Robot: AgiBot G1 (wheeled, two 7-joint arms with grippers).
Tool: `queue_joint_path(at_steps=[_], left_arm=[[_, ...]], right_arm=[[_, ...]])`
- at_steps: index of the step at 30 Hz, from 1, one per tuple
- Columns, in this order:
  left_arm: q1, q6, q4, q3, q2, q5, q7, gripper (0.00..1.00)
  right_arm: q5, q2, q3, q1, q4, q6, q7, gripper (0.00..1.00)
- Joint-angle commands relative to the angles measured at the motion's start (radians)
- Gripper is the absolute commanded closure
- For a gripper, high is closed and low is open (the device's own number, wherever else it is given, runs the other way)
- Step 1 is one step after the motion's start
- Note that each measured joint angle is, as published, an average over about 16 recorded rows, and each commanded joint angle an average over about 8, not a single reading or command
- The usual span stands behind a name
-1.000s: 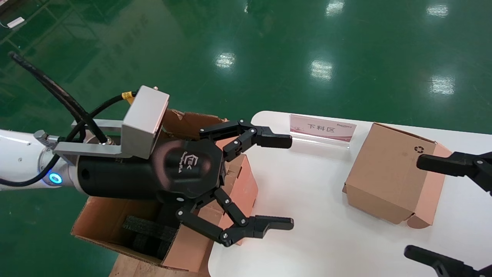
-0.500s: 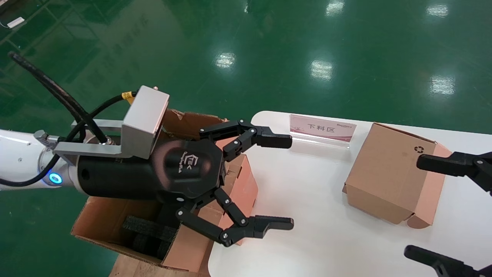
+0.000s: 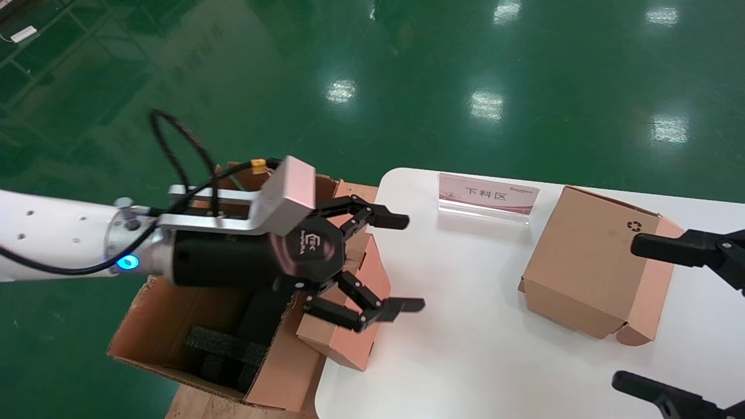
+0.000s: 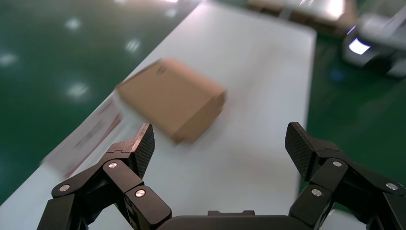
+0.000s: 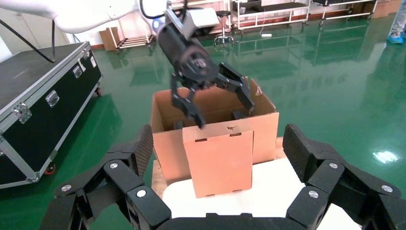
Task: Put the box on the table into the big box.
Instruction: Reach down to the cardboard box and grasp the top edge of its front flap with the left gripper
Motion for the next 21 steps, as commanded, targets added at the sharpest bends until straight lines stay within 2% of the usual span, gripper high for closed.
queue_joint_path(at_steps=[1, 8, 21], left_arm=[[-0.019, -0.040, -0.016, 0.026, -0.005, 0.063, -0.021, 0.00], [-0.083, -0.095, -0.035, 0.065, -0.010, 0.177, -0.067, 0.00], [-0.151, -0.140, -0.047, 0.108, -0.028, 0.299, -0.183, 0.00]], right_arm=[[0.000, 0.000, 0.000, 0.000, 0.000, 0.000, 0.000, 0.00], [0.000, 0.000, 0.000, 0.000, 0.000, 0.000, 0.000, 0.00], [0.000, 0.000, 0.000, 0.000, 0.000, 0.000, 0.000, 0.00]])
